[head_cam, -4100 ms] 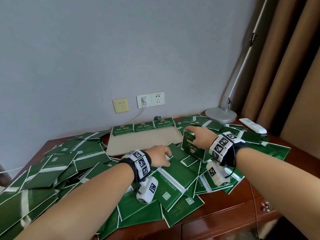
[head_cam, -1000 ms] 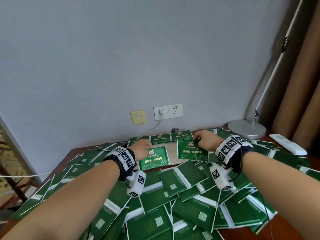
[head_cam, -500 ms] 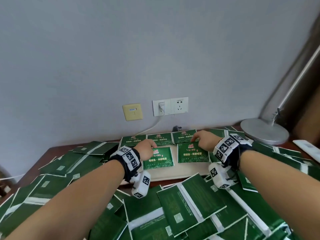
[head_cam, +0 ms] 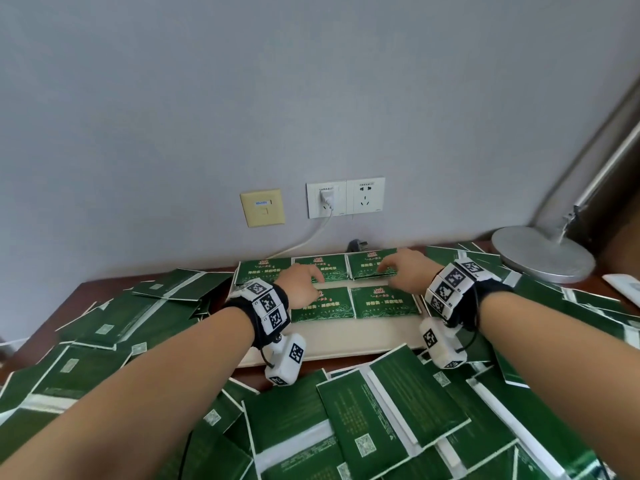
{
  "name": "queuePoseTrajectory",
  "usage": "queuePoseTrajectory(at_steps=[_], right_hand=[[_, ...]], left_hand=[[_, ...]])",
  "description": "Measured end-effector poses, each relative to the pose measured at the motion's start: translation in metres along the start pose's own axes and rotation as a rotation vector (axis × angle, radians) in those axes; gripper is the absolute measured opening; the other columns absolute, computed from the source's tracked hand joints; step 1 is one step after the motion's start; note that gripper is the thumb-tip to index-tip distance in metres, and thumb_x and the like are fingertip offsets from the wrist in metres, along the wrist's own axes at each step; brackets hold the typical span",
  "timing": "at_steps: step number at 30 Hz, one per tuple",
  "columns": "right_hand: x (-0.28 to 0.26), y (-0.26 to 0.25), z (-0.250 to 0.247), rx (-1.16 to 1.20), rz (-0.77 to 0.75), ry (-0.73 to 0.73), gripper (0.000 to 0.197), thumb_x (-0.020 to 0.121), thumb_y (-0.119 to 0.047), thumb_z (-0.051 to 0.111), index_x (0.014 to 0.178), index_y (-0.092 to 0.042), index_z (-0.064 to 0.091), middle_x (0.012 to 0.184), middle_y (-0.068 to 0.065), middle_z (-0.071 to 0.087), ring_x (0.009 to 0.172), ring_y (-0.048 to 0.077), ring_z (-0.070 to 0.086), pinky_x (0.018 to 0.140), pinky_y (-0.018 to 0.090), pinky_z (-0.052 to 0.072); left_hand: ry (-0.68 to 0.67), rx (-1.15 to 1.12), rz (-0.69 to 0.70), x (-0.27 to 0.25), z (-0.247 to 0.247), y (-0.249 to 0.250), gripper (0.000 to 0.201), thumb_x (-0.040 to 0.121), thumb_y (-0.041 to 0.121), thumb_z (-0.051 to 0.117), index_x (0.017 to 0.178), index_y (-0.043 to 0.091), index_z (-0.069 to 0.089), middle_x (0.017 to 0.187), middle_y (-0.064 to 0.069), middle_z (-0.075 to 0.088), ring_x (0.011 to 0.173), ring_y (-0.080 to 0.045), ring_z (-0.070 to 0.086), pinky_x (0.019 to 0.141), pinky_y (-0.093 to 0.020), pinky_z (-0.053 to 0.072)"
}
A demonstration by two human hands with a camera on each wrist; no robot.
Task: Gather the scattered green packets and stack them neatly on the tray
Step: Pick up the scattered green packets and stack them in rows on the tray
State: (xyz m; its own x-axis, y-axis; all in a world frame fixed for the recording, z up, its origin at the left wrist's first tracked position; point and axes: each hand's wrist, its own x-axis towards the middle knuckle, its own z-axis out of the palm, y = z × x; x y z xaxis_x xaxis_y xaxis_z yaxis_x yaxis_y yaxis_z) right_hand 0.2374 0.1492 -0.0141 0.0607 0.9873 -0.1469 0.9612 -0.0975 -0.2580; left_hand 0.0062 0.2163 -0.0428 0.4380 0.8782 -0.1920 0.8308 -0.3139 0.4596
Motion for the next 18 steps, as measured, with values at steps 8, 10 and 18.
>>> queuePoseTrajectory(at_steps=[8,10,18], right_hand=[[-0.02,-0.02,0.009,-0.119,-0.05,-0.265,0.046,0.091,-0.026,0.059,0.137,-0.024,0.055,0.142,0.0,0.052,0.128,0.021,0.049,0.107,0.033,0.038],[-0.02,-0.018,0.014,-0.138,-0.036,-0.293,0.049,0.09,-0.026,0.059,0.138,-0.027,0.053,0.142,0.0,0.051,0.127,0.022,0.05,0.108,0.035,0.04],[-0.015,-0.012,0.017,-0.185,-0.026,-0.278,0.054,0.092,-0.025,0.056,0.145,-0.026,0.044,0.149,0.005,0.044,0.132,0.025,0.044,0.109,0.037,0.038]], left_hand=[[-0.229,0.344,0.042,-0.023,0.009,0.015,0.049,0.094,0.032,0.054,0.141,0.044,0.044,0.149,-0.013,0.031,0.138,-0.04,0.029,0.11,-0.048,0.033],[-0.224,0.369,0.046,-0.025,0.011,0.017,0.051,0.094,0.031,0.054,0.142,0.044,0.043,0.149,-0.013,0.031,0.138,-0.041,0.029,0.111,-0.048,0.033],[-0.249,0.434,0.031,-0.021,0.01,0.023,0.056,0.096,0.035,0.05,0.149,0.043,0.033,0.156,-0.011,0.022,0.144,-0.04,0.019,0.114,-0.054,0.028]])
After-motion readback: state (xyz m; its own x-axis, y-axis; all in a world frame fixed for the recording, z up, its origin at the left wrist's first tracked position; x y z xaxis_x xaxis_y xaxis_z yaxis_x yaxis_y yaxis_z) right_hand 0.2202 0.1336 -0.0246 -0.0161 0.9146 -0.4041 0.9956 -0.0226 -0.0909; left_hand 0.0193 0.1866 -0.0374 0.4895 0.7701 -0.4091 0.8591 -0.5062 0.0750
